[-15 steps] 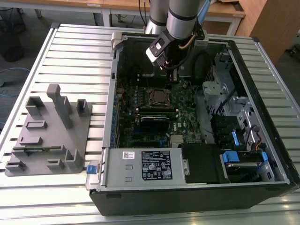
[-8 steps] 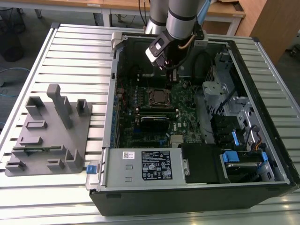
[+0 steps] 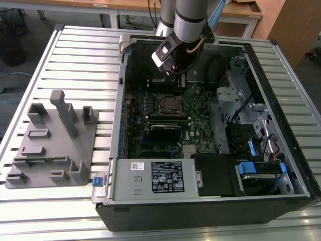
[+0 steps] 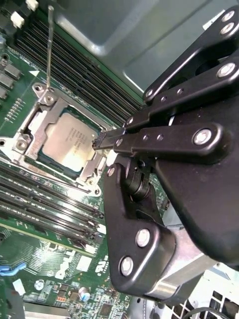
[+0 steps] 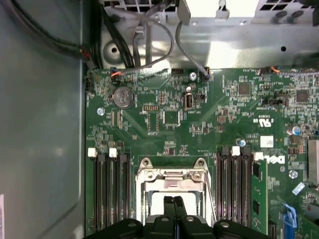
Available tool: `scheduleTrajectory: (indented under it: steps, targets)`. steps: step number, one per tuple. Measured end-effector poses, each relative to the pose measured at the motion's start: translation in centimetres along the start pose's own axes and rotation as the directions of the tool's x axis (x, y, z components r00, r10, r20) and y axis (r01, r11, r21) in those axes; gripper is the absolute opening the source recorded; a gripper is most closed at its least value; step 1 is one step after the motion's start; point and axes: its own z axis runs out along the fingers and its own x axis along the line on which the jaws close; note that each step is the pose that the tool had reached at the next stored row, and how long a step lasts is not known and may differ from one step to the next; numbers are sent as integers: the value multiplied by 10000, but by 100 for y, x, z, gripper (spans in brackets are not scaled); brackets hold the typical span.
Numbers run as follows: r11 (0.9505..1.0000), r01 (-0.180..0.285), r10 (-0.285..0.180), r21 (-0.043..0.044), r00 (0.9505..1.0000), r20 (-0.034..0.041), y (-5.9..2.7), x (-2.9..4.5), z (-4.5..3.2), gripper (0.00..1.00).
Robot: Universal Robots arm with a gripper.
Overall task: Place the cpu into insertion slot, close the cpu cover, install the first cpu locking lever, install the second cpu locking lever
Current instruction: 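Close the cpu cover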
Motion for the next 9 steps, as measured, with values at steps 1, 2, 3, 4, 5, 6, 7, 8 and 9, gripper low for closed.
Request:
scheduleTrajectory:
  steps: [1,2,3,4,5,6,7,8,9]
  targets:
    - [10000,0,0,-1,10000,2,-14,1,5,10]
    - [10000,0,0,-1,10000,3,-29,2,9,10]
    - [10000,0,0,0,10000,5,-47,5,13,10]
    - [10000,0,0,-1,10000,3,-64,6,18,10]
    - [10000,0,0,-1,10000,4,-80,7,21,10]
    - [10000,0,0,0,10000,5,-97,7,25,10]
    - [10000,0,0,0,10000,6,-109,7,27,10]
    - [10000,0,0,0,10000,6,-117,8,31,10]
    - [10000,0,0,0,10000,6,-122,8,36,10]
